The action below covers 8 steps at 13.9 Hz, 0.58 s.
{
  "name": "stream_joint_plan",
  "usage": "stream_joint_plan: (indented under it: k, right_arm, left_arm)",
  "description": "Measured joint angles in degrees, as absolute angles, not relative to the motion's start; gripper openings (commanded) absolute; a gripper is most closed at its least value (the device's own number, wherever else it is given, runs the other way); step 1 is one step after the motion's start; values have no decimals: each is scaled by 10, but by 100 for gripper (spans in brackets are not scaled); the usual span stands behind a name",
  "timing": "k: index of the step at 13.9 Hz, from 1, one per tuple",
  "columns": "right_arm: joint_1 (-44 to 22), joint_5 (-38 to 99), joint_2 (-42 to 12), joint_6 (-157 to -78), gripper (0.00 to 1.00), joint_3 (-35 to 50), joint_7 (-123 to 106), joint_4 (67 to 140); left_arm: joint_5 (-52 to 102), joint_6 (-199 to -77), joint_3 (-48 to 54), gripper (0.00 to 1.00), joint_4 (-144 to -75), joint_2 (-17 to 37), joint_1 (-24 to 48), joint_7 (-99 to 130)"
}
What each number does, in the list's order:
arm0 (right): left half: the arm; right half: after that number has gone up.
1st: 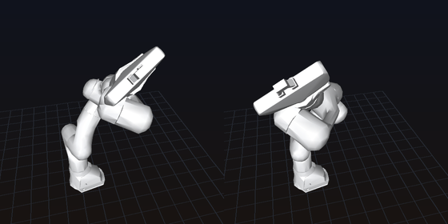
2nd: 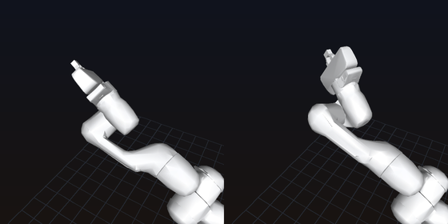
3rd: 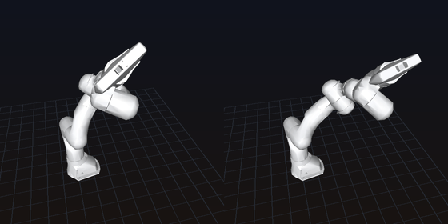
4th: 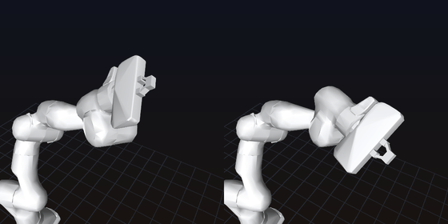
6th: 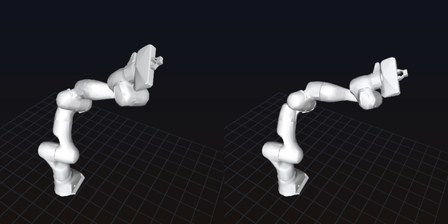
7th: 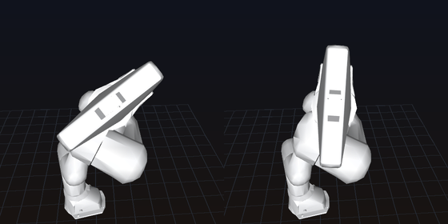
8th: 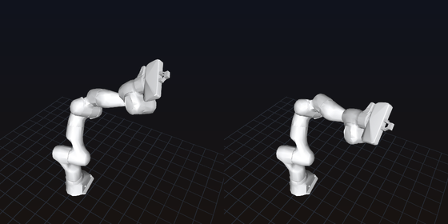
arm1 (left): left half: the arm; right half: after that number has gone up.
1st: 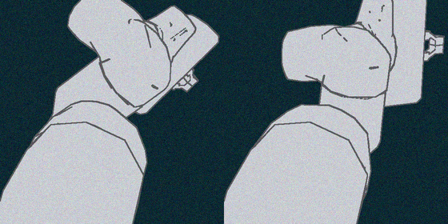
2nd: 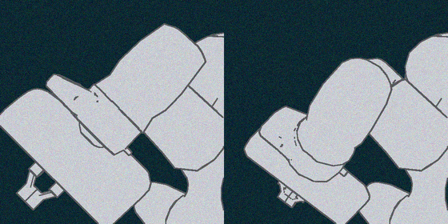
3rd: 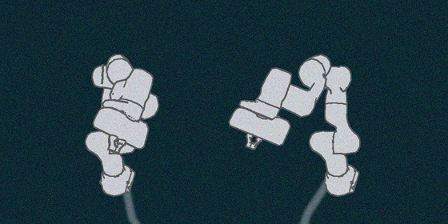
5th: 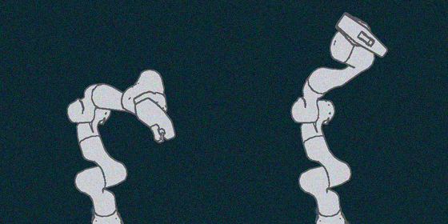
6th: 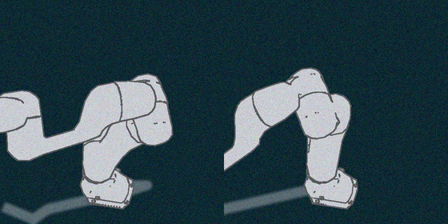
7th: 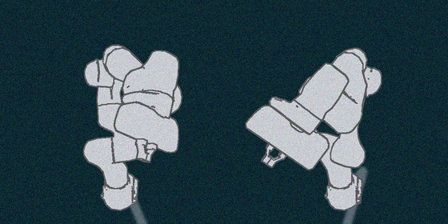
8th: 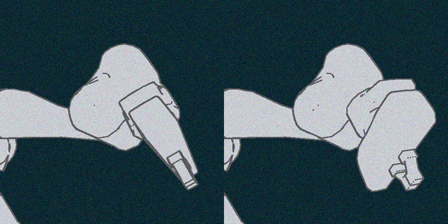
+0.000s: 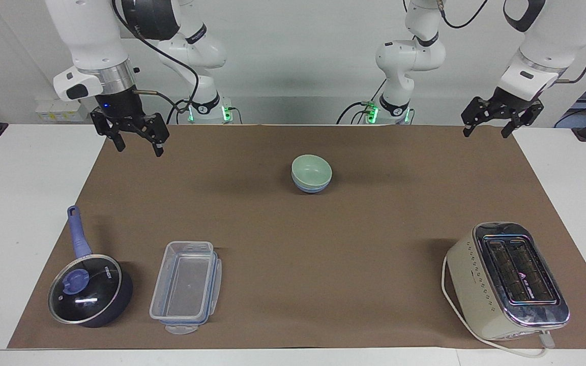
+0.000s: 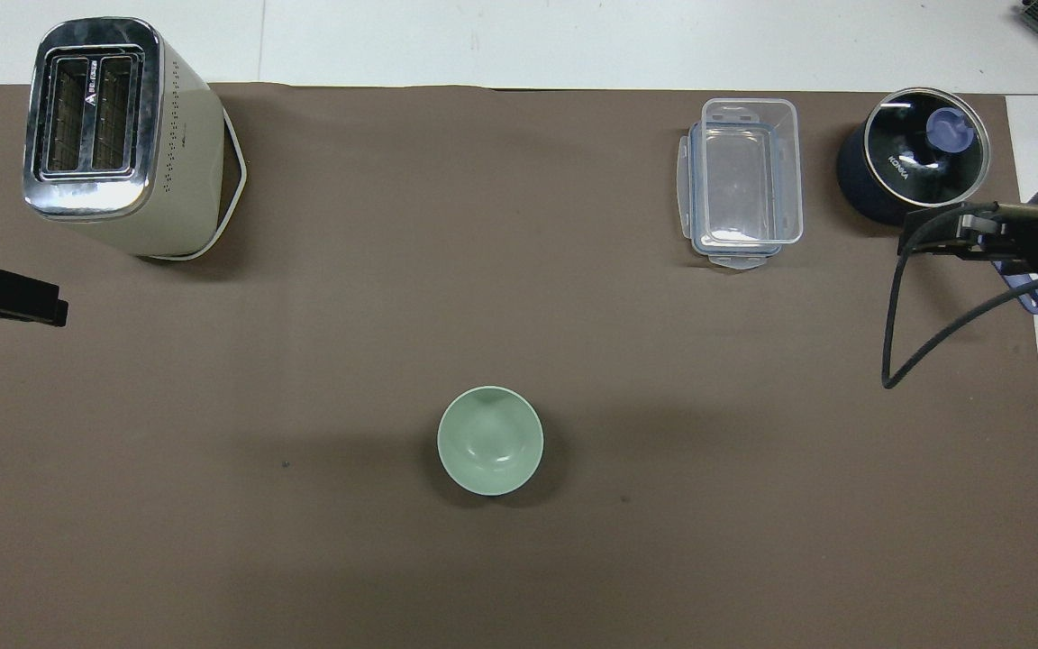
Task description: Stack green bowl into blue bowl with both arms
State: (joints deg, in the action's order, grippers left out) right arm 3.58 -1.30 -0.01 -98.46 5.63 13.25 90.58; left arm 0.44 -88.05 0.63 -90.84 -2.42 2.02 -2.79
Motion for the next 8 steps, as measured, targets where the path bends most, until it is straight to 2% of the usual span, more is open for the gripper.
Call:
stream_joint_plan:
  k: [3, 8]
  right_arm:
    - [39, -13, -15, -927, 100, 56, 133, 854]
    - [41, -13, -20, -897, 100, 57, 133, 843]
  left_arm:
    - [4, -880, 6, 100, -908, -24, 20, -28]
    - [4, -880, 6, 100, -908, -24, 20, -28]
